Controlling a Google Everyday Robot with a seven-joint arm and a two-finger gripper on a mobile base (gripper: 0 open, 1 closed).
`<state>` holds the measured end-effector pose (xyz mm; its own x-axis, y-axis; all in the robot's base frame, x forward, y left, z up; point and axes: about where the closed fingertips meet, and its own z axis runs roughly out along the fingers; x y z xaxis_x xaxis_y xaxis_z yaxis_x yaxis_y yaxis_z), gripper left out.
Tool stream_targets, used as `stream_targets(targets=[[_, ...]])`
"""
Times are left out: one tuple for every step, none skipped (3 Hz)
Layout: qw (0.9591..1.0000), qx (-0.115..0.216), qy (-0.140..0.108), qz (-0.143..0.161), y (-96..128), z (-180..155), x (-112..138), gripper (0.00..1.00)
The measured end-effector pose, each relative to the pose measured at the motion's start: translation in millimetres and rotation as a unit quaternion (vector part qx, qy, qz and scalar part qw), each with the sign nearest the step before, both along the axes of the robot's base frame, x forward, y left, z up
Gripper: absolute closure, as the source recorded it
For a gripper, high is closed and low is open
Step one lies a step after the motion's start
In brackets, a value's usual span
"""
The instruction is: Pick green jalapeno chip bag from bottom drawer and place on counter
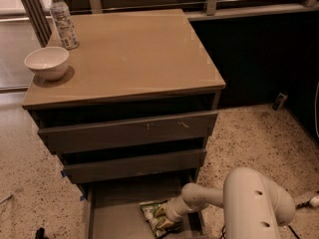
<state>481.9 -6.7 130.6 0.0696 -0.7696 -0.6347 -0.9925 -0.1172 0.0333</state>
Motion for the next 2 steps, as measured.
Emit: stream_targets(targets=[[1.0000, 0.000, 0.000, 0.000, 0.0, 0.2, 0.0, 1.00], [1.0000, 0.000, 0.000, 0.000, 0.1, 6.3, -0.1, 1.00]])
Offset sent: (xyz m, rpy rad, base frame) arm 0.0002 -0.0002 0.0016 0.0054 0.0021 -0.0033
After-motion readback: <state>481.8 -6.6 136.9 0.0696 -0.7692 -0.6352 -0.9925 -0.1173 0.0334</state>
